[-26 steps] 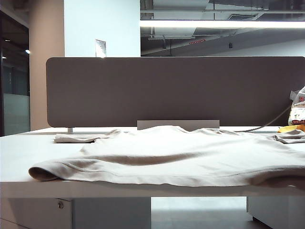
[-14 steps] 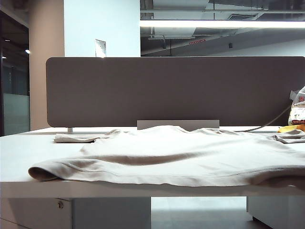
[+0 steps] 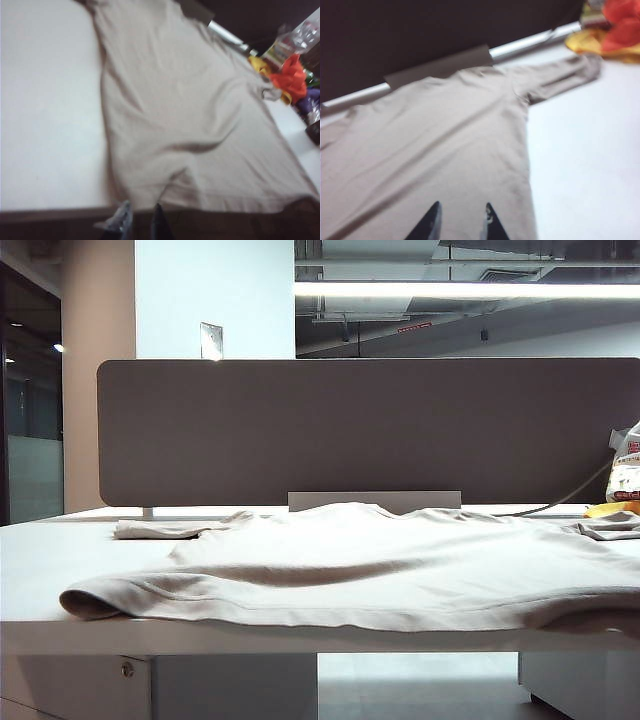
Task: Fold the bottom side of the T-shirt horizontally towards the center, about one-third of the way, then fold the sleeve back towards the center, creating a straight line along the edge of the T-shirt, and finally fold the bottom of the T-shirt up towards the top, creating a neat rectangle.
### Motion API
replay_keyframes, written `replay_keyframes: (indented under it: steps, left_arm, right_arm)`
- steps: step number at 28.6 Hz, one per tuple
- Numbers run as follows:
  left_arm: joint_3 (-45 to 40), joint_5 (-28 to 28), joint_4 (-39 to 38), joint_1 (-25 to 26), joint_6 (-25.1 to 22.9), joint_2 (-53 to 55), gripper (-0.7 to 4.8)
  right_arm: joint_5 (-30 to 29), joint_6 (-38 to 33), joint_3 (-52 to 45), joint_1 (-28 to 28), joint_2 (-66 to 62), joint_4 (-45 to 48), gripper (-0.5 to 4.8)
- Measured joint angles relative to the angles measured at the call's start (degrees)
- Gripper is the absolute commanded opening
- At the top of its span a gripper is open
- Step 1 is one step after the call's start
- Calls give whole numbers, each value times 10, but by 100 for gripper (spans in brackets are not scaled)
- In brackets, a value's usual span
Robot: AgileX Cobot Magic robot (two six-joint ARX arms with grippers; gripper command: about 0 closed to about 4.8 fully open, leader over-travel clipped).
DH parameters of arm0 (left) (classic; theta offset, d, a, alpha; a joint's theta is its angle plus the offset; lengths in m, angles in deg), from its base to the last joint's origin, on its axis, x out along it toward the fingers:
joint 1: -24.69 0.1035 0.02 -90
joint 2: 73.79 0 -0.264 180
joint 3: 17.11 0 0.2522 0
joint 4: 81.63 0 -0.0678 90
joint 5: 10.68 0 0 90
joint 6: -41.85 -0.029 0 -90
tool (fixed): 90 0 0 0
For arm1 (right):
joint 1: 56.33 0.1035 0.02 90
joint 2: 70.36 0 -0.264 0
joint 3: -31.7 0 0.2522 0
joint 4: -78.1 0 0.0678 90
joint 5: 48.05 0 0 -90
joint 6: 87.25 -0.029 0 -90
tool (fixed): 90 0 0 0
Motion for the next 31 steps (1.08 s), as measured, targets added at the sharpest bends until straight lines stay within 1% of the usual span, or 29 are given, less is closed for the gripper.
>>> replay_keyframes:
  steps: [3,5,6,9,10,12,13,16,18,19,22,24,25,26,28,29,31]
  left_arm:
    - [0,7,0,-16,0,23,57]
    - [0,14,-2,-29,0,38,68]
    - [1,19,-3,-34,0,43,88]
    - [12,33,-17,-43,-1,59,94]
    - [18,33,-20,-43,-2,65,94]
    - [34,40,-19,-43,-10,77,94]
    - [41,42,-17,-43,-13,85,103]
    - [54,47,-15,-42,-14,114,163]
    - [65,46,-16,-43,-15,154,166]
    - [69,45,-16,-42,-15,169,167]
    - [79,31,-10,-42,-15,227,219]
    - [81,23,7,-42,-15,271,250]
    - [82,19,14,-42,-15,289,253]
    - [83,14,24,-42,-15,310,253]
    - [86,7,41,-43,-15,342,257]
    - [90,1,52,-43,-15,361,257]
    - [92,-10,78,-43,-15,384,257]
  right_arm:
    - [3,-4,28,0,-59,-1,109]
    - [3,-7,49,0,-111,0,114]
    - [2,-12,57,0,-139,0,134]
    - [-1,-39,73,0,-212,-1,272]
    - [-8,-50,77,0,-232,-3,299]
    - [-32,-75,91,-2,-285,-3,303]
    - [-43,-82,95,-3,-303,-2,302]
    - [-75,-90,97,-10,-342,5,303]
    - [-90,-95,97,-22,-361,7,303]
    - [-95,-96,97,-29,-363,4,303]
    - [-102,-97,97,-56,-362,-2,307]
    - [-120,-98,98,-88,-361,-15,307]
    - [-129,-98,98,-103,-362,-24,310]
    - [-139,-98,98,-121,-362,-34,322]
    - [-157,-98,97,-150,-362,-50,373]
    - [-169,-98,97,-164,-362,-56,388]
    - [-196,-99,97,-192,-362,-63,391]
